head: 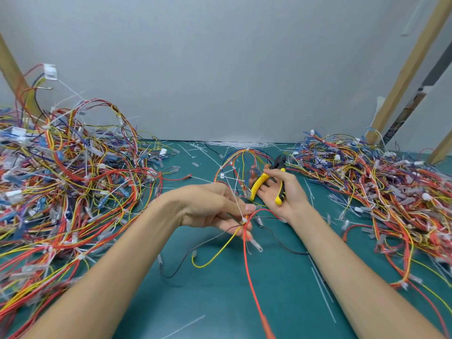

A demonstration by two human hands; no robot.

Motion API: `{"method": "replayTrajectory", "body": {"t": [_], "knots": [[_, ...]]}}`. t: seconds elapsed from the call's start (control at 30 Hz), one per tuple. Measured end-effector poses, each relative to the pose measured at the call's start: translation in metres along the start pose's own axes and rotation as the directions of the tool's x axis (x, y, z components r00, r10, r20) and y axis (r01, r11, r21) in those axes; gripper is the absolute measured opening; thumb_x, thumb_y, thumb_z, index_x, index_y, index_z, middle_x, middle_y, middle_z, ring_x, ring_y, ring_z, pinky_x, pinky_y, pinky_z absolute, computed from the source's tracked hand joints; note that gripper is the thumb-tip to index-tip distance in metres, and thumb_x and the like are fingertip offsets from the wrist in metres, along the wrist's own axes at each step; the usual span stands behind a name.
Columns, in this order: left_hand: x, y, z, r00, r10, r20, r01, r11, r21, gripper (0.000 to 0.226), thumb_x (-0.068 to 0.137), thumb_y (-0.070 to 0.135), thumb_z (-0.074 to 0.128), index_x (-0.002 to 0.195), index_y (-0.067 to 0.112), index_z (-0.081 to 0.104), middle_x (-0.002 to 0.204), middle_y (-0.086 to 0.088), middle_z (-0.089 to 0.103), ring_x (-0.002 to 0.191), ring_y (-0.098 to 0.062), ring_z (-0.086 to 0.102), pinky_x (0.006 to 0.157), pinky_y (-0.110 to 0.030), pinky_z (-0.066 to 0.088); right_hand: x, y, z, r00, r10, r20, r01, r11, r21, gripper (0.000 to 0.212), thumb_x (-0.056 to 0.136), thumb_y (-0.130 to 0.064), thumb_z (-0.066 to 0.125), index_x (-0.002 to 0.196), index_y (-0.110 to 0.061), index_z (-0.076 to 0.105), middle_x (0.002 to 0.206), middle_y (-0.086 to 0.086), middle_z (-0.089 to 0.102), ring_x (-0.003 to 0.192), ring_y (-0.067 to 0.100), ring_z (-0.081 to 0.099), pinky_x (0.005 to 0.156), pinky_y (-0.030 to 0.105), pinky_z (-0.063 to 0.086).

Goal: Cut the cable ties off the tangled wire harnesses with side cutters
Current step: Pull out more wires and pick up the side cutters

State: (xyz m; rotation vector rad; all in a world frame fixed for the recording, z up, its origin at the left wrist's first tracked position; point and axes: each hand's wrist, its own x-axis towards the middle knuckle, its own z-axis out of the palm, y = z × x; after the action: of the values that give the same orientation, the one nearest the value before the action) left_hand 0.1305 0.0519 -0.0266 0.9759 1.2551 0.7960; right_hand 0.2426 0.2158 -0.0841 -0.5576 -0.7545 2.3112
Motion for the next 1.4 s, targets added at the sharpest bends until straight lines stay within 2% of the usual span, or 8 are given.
{"method": "replayTrajectory", "body": {"t": [0.4,0.77,0.93,1.1,1.17,1.23,1.33,1.4], "knots": [[-0.002,0.001,-0.007,0.999,0.043,0.020,-0.042,0.999,-0.019,0.019,0.097,0.015,0.054,0.081,0.007,0.058,0.070,-0.003,0.068,0.069,-0.019,0.073,0.061,-0.014,0.054,-0.001,0.000,0.000,1.000,-0.001,0.000,0.001,1.000,0.006,0.011,0.089,0.000,0.051,0.091,-0.010,0.053,0.098,0.019,0.061,0.082,0.030,0.070,0.074,0.039,0.055],[0.001,-0.006,-0.002,1.000,0.006,0.030,-0.014,0.963,0.270,0.014,0.093,0.019,0.065,0.088,0.008,0.059,0.078,-0.006,0.069,0.079,-0.022,0.069,0.065,-0.027,0.058,-0.001,0.001,-0.001,1.000,-0.015,0.008,0.015,1.000,-0.011,0.012,0.086,0.001,0.053,0.092,-0.009,0.055,0.094,0.017,0.061,0.080,0.029,0.069,0.075,0.039,0.055],[0.009,-0.011,0.001,1.000,0.009,0.024,-0.016,0.935,0.354,0.007,0.094,0.006,0.059,0.090,0.011,0.061,0.078,-0.003,0.071,0.081,-0.021,0.071,0.071,-0.031,0.061,-0.004,0.000,0.001,1.000,-0.017,0.022,0.017,1.000,-0.015,0.014,0.087,0.001,0.053,0.097,-0.008,0.056,0.100,0.018,0.063,0.083,0.029,0.068,0.077,0.039,0.054],[0.011,-0.009,0.002,0.986,0.145,-0.084,-0.106,0.928,0.357,0.013,0.096,0.008,0.059,0.109,0.006,0.059,0.091,-0.008,0.069,0.078,-0.021,0.071,0.069,-0.030,0.060,-0.005,-0.001,0.002,0.998,-0.008,0.056,0.010,0.999,-0.040,0.018,0.087,-0.001,0.052,0.103,-0.008,0.054,0.101,0.018,0.063,0.084,0.027,0.067,0.078,0.037,0.052],[0.007,-0.001,-0.002,0.937,0.320,-0.143,-0.258,0.906,0.334,0.011,0.096,0.006,0.057,0.105,0.006,0.063,0.088,-0.007,0.070,0.076,-0.020,0.071,0.066,-0.029,0.059,-0.006,-0.002,0.002,0.997,0.005,0.078,-0.001,0.998,-0.059,0.014,0.087,-0.002,0.052,0.099,-0.009,0.056,0.099,0.017,0.065,0.088,0.029,0.066,0.081,0.039,0.052],[0.001,0.008,-0.009,0.832,0.501,-0.238,-0.447,0.860,0.247,0.012,0.096,0.003,0.056,0.097,0.009,0.066,0.083,-0.004,0.070,0.072,-0.017,0.069,0.062,-0.027,0.057,-0.007,-0.002,0.003,0.994,0.022,0.103,-0.012,0.995,-0.099,0.012,0.086,-0.003,0.053,0.093,-0.010,0.060,0.102,0.018,0.065,0.096,0.033,0.063,0.088,0.042,0.050],[-0.002,0.015,-0.021,0.605,0.620,-0.500,-0.673,0.733,0.094,0.018,0.094,-0.004,0.054,0.098,0.009,0.066,0.086,-0.004,0.073,0.074,-0.016,0.070,0.063,-0.022,0.055,-0.009,-0.002,0.005,0.989,0.042,0.142,-0.023,0.991,-0.136,0.020,0.077,-0.007,0.059,0.097,-0.009,0.064,0.106,0.017,0.066,0.091,0.030,0.064,0.078,0.038,0.052],[0.001,0.013,-0.030,0.446,0.630,-0.636,-0.679,0.701,0.218,0.024,0.094,-0.007,0.050,0.103,0.009,0.065,0.092,-0.003,0.074,0.083,-0.014,0.071,0.071,-0.021,0.055,-0.009,-0.002,0.005,0.982,0.070,0.174,-0.046,0.989,-0.140,0.032,0.077,-0.009,0.059,0.109,-0.007,0.059,0.108,0.016,0.066,0.088,0.028,0.065,0.074,0.036,0.051]]}}
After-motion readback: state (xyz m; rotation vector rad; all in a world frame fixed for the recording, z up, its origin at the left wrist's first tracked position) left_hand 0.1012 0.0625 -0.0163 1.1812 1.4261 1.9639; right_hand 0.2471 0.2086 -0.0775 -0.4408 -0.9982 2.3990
